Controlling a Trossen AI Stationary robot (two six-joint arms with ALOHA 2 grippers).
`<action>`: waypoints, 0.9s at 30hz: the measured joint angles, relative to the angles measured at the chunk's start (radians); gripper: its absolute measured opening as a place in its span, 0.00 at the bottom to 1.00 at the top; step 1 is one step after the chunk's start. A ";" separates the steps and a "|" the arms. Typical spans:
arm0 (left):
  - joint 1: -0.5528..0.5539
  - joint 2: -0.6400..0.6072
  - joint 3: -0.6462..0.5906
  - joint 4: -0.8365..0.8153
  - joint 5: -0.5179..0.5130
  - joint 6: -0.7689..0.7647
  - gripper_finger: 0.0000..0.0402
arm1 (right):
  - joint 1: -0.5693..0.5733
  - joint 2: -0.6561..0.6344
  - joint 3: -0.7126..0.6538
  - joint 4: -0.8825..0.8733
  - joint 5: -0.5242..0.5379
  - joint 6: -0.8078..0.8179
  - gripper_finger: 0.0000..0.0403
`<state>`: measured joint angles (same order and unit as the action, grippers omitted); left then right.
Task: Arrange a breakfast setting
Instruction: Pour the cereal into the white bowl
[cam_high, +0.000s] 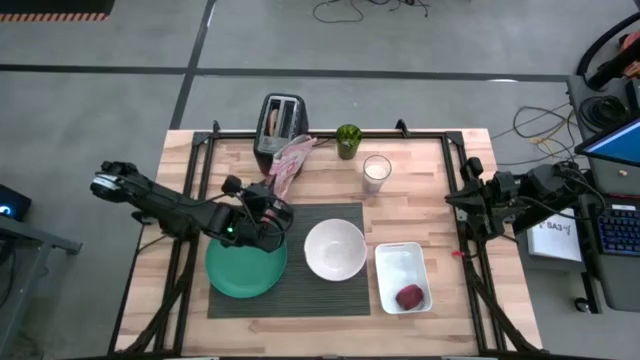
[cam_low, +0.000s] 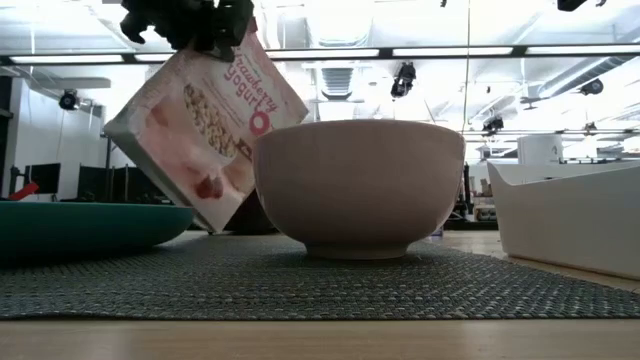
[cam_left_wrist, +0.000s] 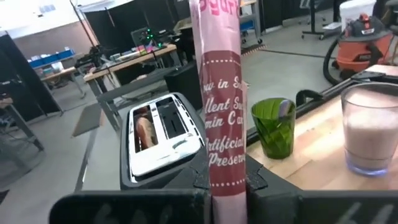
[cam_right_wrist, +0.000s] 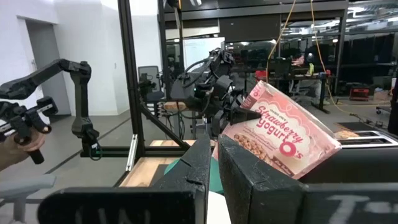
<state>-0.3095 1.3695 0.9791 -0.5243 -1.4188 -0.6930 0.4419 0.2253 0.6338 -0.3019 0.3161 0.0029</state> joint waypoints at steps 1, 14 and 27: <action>0.000 0.002 0.000 -0.001 0.012 0.000 0.00 | 0.000 0.000 0.000 0.000 0.000 0.000 0.06; -0.012 0.003 0.000 -0.176 0.206 -0.117 0.29 | 0.000 0.000 0.000 -0.008 0.000 0.003 0.06; -0.033 0.003 -0.078 -0.391 0.344 -0.362 0.49 | 0.000 0.000 0.000 -0.008 0.000 0.004 0.06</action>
<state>-0.3422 1.3720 0.9011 -0.9155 -1.0748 -1.0553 0.4423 0.2253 0.6338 -0.3097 0.3161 0.0066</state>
